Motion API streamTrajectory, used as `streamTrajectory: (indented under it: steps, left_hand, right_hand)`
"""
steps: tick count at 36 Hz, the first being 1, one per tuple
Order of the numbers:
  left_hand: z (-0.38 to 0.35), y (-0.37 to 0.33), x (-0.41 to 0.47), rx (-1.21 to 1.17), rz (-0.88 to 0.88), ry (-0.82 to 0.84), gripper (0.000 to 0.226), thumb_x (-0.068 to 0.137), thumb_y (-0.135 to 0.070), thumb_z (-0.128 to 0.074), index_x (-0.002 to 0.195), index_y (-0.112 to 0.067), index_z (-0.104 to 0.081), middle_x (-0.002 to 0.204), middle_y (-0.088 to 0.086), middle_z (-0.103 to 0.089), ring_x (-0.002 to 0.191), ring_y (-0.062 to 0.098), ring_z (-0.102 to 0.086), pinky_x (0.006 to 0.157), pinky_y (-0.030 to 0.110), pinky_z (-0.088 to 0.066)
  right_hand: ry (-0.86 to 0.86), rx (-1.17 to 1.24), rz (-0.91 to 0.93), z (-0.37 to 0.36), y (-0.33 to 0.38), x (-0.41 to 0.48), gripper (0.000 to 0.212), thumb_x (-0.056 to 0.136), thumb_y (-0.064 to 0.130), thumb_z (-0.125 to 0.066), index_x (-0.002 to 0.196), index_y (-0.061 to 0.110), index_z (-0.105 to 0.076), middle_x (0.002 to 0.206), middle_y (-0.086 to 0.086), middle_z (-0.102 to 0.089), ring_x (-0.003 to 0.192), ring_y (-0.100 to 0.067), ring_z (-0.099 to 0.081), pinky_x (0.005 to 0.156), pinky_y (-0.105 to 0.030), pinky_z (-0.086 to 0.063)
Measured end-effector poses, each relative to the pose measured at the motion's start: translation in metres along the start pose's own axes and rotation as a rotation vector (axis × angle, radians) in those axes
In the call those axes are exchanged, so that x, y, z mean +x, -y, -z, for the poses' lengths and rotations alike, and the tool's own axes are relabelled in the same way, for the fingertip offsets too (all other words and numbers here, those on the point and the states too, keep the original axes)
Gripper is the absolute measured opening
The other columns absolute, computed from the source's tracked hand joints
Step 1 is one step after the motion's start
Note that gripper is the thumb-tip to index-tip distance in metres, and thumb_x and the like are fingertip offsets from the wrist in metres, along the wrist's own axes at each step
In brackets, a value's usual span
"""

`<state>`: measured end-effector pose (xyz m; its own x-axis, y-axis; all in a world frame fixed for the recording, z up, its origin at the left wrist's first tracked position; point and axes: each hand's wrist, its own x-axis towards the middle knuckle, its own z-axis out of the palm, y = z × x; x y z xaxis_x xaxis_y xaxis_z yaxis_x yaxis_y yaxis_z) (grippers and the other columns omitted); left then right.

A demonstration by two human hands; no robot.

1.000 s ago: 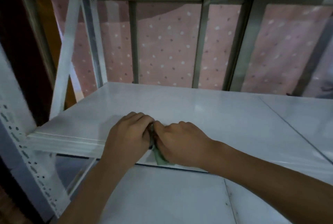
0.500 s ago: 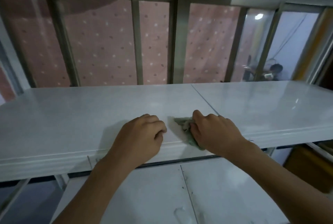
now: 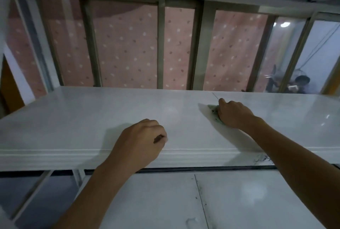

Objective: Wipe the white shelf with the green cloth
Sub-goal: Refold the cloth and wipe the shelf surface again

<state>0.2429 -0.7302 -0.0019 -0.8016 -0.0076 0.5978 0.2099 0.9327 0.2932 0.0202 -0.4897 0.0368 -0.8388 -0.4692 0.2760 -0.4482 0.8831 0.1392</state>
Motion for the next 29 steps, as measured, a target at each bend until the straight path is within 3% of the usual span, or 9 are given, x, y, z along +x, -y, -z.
streamTrajectory:
  steps: [5, 9, 12, 15, 17, 19, 22, 24, 29]
  left_hand:
    - [0.017, 0.029, -0.016, -0.016, 0.048, -0.066, 0.011, 0.087, -0.023, -0.064, 0.085, -0.021, -0.075, 0.09, -0.013, -0.069, 0.085, 0.011, -0.063, 0.074, 0.039, -0.058]
    - [0.032, 0.046, -0.025, 0.031, 0.099, -0.11, 0.007, 0.089, -0.014, -0.074, 0.092, -0.021, -0.075, 0.096, -0.012, -0.068, 0.092, 0.014, -0.064, 0.079, 0.038, -0.057]
    - [0.042, 0.056, -0.028, 0.069, 0.115, -0.129, 0.006, 0.09, -0.018, -0.068, 0.092, -0.022, -0.073, 0.095, -0.011, -0.066, 0.089, 0.017, -0.063, 0.075, 0.039, -0.056]
    - [0.055, 0.062, -0.032, 0.01, 0.151, -0.1, 0.025, 0.084, -0.013, -0.053, 0.099, -0.02, -0.073, 0.096, -0.012, -0.066, 0.089, 0.015, -0.062, 0.077, 0.041, -0.056]
    - [0.063, 0.067, -0.037, -0.033, 0.18, -0.082, 0.041, 0.081, -0.001, -0.053, 0.11, -0.022, -0.074, 0.102, -0.01, -0.068, 0.094, 0.015, -0.064, 0.084, 0.039, -0.056]
    - [0.07, 0.073, -0.041, -0.036, 0.204, -0.056, 0.042, 0.083, -0.007, -0.057, 0.116, -0.028, -0.073, 0.102, -0.009, -0.069, 0.096, 0.017, -0.064, 0.086, 0.04, -0.056]
    - [0.077, 0.085, -0.047, 0.022, 0.195, -0.055, 0.032, 0.083, -0.022, -0.069, 0.113, -0.034, -0.072, 0.097, -0.015, -0.07, 0.093, 0.016, -0.063, 0.084, 0.041, -0.056]
    - [0.079, 0.093, -0.049, 0.043, 0.182, -0.069, 0.028, 0.083, -0.019, -0.077, 0.109, -0.031, -0.075, 0.094, -0.019, -0.068, 0.091, 0.013, -0.063, 0.082, 0.04, -0.058]
    - [0.075, 0.099, -0.044, 0.042, 0.123, -0.085, 0.016, 0.083, -0.03, -0.065, 0.091, -0.024, -0.078, 0.089, -0.017, -0.07, 0.088, 0.008, -0.062, 0.076, 0.04, -0.059]
  right_hand:
    - [-0.035, 0.025, 0.2, 0.003, 0.05, -0.002, 0.017, 0.1, 0.029, -0.037, 0.106, 0.014, -0.041, 0.089, -0.015, -0.065, 0.067, -0.029, -0.049, 0.065, -0.038, -0.046]
    - [-0.102, 0.109, 0.48, 0.02, 0.123, -0.031, 0.021, 0.101, 0.034, -0.037, 0.108, 0.015, -0.041, 0.078, -0.007, -0.062, 0.058, -0.025, -0.046, 0.058, -0.034, -0.038]
    - [-0.13, 0.206, 0.676, 0.034, 0.179, -0.053, 0.021, 0.1, 0.034, -0.041, 0.108, 0.014, -0.042, 0.068, -0.002, -0.053, 0.052, -0.024, -0.043, 0.053, -0.034, -0.04]
    - [-0.176, 0.279, 0.808, 0.043, 0.22, -0.068, 0.024, 0.099, 0.026, -0.045, 0.112, 0.006, -0.049, 0.065, -0.01, -0.057, 0.046, -0.028, -0.041, 0.047, -0.037, -0.04]
    - [-0.183, 0.315, 0.878, 0.048, 0.233, -0.076, 0.025, 0.098, 0.024, -0.046, 0.112, 0.004, -0.05, 0.062, -0.009, -0.057, 0.044, -0.027, -0.042, 0.044, -0.035, -0.038]
    - [-0.183, 0.332, 0.918, 0.052, 0.235, -0.08, 0.024, 0.099, 0.028, -0.045, 0.113, 0.008, -0.049, 0.066, -0.007, -0.06, 0.047, -0.027, -0.046, 0.046, -0.036, -0.041]
    - [-0.218, 0.259, 0.92, 0.051, 0.219, -0.087, 0.025, 0.1, 0.034, -0.043, 0.108, 0.012, -0.051, 0.068, -0.003, -0.061, 0.048, -0.026, -0.048, 0.045, -0.035, -0.04]
    - [-0.251, 0.142, 0.836, 0.048, 0.199, -0.094, 0.018, 0.097, 0.031, -0.05, 0.101, 0.014, -0.052, 0.064, 0.001, -0.059, 0.044, -0.024, -0.047, 0.042, -0.033, -0.041]
    - [-0.062, -0.029, 0.36, 0.046, 0.139, -0.078, 0.019, 0.101, 0.037, -0.035, 0.104, 0.019, -0.039, 0.079, -0.003, -0.061, 0.068, -0.029, -0.06, 0.06, -0.035, -0.045]
